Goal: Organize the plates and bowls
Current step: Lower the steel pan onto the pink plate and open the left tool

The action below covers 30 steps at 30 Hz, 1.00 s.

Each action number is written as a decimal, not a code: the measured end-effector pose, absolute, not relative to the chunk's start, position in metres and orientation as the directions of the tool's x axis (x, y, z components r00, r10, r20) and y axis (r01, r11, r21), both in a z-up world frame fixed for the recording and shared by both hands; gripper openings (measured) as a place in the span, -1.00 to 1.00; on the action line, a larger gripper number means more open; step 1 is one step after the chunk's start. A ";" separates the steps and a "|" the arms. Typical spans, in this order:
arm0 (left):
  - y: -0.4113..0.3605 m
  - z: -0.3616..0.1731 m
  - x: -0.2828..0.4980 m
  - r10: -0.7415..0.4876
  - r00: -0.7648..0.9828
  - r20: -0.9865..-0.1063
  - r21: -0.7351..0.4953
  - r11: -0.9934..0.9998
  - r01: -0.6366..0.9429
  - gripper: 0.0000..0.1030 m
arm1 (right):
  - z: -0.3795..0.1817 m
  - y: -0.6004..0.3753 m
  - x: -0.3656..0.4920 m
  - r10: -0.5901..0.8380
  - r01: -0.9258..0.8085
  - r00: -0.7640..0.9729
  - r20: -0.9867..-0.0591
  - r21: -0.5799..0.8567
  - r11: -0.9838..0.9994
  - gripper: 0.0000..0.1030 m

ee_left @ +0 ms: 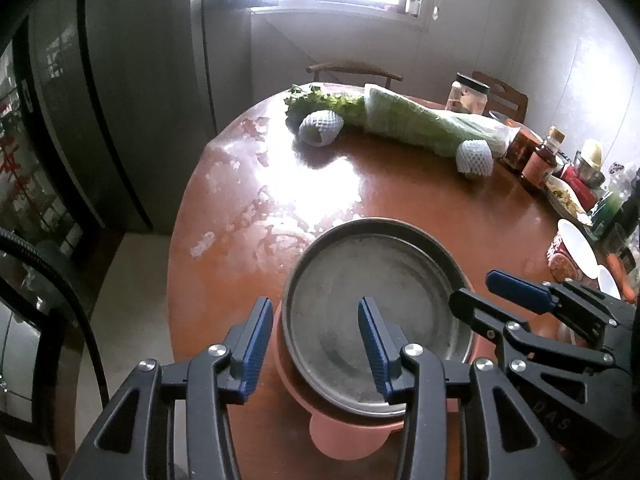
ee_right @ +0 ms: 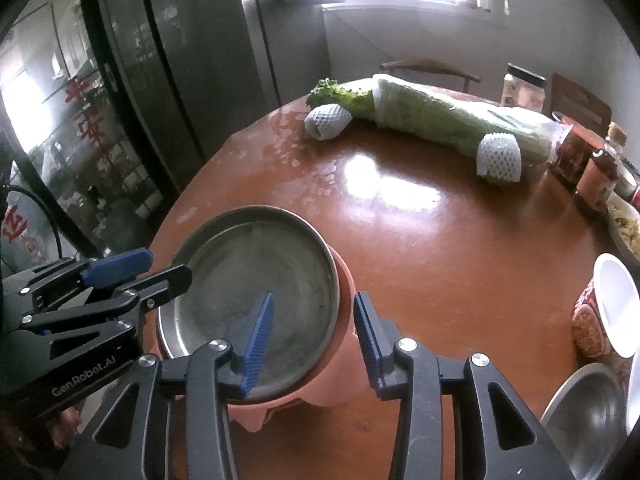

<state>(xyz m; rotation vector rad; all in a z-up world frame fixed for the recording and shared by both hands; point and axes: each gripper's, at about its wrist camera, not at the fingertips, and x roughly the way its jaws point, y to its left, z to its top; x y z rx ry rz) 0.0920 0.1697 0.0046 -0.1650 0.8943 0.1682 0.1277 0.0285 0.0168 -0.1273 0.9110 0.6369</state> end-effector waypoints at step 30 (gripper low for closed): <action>0.085 0.054 0.076 0.037 0.725 -0.688 -0.053 0.993 -0.101 0.08 | 0.073 -0.080 0.101 0.464 -0.462 0.615 -0.638 0.185 0.868 0.22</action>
